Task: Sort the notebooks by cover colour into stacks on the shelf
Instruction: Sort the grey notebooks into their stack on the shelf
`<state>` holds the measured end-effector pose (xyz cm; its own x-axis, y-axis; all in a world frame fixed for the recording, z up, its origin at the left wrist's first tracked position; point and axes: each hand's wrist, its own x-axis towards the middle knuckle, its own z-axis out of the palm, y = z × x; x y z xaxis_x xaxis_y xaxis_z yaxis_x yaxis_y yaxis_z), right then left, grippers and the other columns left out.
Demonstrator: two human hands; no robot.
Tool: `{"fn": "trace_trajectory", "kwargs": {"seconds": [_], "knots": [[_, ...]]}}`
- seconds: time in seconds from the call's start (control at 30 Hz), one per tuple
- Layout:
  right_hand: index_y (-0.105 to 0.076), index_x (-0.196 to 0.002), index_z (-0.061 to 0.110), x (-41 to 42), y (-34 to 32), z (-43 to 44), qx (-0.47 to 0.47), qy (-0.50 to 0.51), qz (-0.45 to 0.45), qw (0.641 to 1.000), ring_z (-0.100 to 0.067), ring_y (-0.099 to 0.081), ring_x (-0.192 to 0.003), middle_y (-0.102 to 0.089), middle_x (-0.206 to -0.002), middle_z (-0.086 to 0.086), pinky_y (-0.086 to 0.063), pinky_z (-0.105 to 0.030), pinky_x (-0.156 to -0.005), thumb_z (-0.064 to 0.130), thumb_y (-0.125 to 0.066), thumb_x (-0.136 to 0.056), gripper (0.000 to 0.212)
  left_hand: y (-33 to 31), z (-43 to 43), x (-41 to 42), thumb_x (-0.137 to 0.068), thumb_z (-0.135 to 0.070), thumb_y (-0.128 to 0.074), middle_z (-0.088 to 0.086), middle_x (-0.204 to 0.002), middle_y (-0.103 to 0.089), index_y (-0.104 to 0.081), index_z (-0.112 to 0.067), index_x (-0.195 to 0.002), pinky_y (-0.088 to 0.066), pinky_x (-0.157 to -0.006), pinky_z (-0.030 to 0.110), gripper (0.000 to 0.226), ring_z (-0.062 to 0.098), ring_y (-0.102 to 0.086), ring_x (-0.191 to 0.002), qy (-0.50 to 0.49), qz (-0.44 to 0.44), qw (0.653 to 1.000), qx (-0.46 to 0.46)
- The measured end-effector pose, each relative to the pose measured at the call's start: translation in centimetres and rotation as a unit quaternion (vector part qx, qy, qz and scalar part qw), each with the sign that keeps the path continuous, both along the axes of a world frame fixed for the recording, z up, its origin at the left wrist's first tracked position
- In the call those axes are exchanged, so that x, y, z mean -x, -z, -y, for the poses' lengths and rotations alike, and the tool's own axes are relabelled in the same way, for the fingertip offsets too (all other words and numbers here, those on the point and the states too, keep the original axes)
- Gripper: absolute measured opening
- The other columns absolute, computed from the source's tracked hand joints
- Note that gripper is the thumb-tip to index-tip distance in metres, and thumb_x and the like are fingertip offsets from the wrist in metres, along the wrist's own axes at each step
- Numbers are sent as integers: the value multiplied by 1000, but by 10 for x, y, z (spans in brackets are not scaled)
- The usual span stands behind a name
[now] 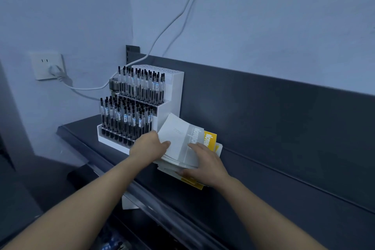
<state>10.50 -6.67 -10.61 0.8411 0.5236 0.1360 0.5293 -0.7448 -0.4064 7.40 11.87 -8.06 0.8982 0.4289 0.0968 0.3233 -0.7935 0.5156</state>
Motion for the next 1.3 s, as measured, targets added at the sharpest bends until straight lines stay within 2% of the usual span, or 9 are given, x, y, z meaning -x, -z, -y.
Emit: {"fn": "trace_trajectory", "kwargs": {"seconds": [0.17,0.3,0.4,0.5,0.7,0.8,0.97,1.13,1.3], "knots": [[-23,-151,24,7,0,0,-42,-9,-10,999,-13,-22,-142,-23,-155,7,-22,-29,-115,47,-77,-73,97,1,-4,4,-92,-30,-60,10,-85,-60,-46,-8,-100,-46,-54,31,27,26,-60,-61,-2,8,989,147],[-29,-141,28,16,0,1,-119,60,-4,991,-17,-37,-132,-41,-140,11,-32,-34,-107,59,-82,-56,104,0,-4,13,-94,-19,-57,13,-80,-62,-52,-5,-100,-41,-40,26,17,22,-56,-42,-11,64,969,238],[-19,-147,22,22,0,5,-83,103,-17,991,-19,-24,-140,-33,-147,5,-11,-39,-116,70,-75,-57,116,-1,-2,18,-95,-17,-56,12,-81,-62,-56,-5,-104,-36,-36,23,15,22,-54,-42,-8,105,951,289],[-28,-142,19,30,-2,10,-100,105,0,989,-16,-24,-140,-38,-145,5,-4,-39,-117,72,-71,-60,107,-1,1,24,-96,-18,-55,12,-88,-63,-56,-10,-110,-37,-38,24,16,23,-53,-47,-9,129,937,324],[-45,-124,39,48,-8,21,-211,125,-62,967,-12,-42,-120,-57,-118,15,-29,-39,-108,90,-60,-39,100,-6,23,43,-98,-18,-53,7,-86,-62,-54,-13,-107,-38,-39,24,11,19,-51,-51,11,162,917,365],[-56,-116,36,60,-6,31,-333,142,-114,925,-17,-56,-113,-65,-108,14,-49,-42,-96,80,-65,-55,75,-6,40,55,-98,-18,-52,8,-90,-62,-56,-14,-109,-39,-37,23,12,20,-53,-58,38,174,905,388],[-50,-110,36,84,1,61,-358,200,-55,911,-19,-54,-112,-62,-109,12,-49,-41,-93,41,-61,-86,26,-1,76,74,-97,-19,-53,6,-90,-62,-57,-15,-104,-43,-42,26,9,19,-55,-66,78,187,901,384],[-48,-131,31,114,3,101,-381,224,1,897,-18,-53,-114,-59,-106,17,-46,-36,-97,22,-58,-91,43,9,119,91,-97,-22,-53,1,-86,-60,-56,-14,-98,-49,-57,33,9,24,-57,-76,122,213,908,341],[-46,-134,27,146,2,159,-365,226,40,902,-17,-50,-110,-49,-96,29,-41,-27,-89,15,-52,-95,42,16,178,113,-99,-22,-47,7,-105,-63,-55,-18,-112,-52,-85,52,16,33,-60,-99,140,231,910,314]]}}
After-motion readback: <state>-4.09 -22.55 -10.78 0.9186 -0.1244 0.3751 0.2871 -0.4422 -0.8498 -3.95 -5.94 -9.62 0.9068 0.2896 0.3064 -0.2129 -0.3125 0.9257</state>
